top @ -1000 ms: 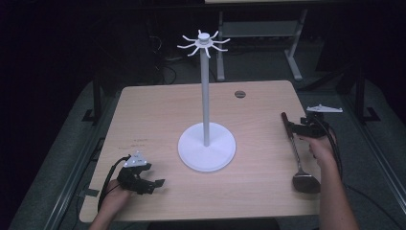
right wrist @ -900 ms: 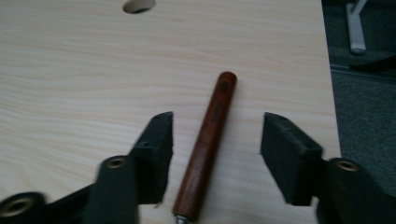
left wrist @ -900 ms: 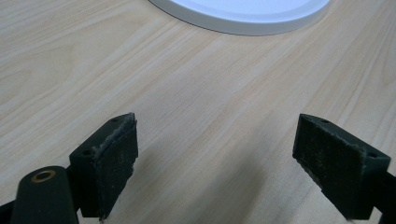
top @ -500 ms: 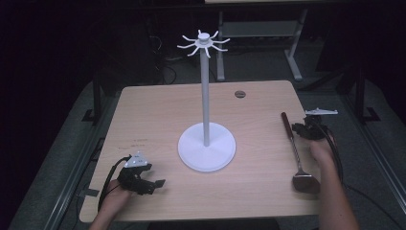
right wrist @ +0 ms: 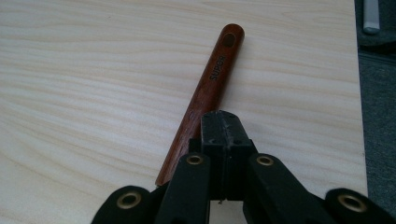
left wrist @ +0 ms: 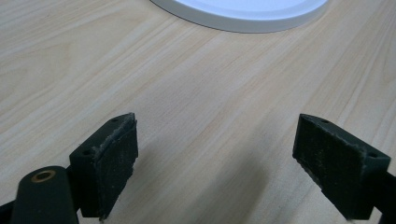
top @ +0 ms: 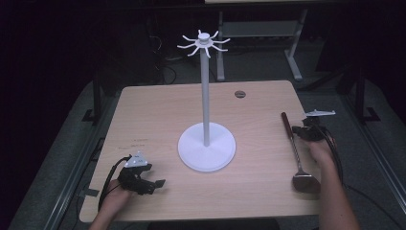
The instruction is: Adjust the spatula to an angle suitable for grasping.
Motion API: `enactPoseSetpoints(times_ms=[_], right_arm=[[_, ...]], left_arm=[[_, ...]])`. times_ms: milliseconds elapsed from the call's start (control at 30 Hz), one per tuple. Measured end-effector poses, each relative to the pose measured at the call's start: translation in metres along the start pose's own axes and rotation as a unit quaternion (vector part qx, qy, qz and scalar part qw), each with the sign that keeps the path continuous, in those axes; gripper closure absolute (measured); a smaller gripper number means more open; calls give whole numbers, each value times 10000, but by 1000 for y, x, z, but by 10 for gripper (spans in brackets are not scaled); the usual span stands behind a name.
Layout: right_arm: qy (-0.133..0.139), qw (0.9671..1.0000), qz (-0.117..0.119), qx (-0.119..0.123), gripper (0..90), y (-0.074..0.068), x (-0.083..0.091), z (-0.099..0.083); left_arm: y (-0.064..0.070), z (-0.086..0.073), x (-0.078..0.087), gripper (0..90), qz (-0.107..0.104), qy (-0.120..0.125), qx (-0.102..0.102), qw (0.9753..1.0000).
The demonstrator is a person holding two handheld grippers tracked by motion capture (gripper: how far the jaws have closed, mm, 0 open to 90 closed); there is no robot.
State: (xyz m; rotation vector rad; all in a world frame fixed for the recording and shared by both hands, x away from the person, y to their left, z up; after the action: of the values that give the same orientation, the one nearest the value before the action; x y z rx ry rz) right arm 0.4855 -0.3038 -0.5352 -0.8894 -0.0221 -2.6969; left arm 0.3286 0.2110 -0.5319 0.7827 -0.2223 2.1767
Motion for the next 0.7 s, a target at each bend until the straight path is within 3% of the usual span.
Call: enactPoseSetpoints(times_ms=[700], right_arm=[[-93, 9996, 231, 136, 898, -10, -1, -1]], left_arm=[[0, 0, 0, 138, 2, -14, -4, 10000]])
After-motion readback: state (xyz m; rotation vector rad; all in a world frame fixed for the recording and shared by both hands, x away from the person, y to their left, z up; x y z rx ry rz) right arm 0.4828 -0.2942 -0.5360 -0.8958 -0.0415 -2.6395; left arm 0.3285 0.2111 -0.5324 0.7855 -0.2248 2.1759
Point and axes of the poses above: each handheld gripper's, and its own axes: x roughly backward along the jaws, z roughly out of its top, y roughly to its right, the point moved 10 cm from there along -x, roughly forward along the jaws, and after that the axes turned 9 degrees about y, right-handed, at the moved point
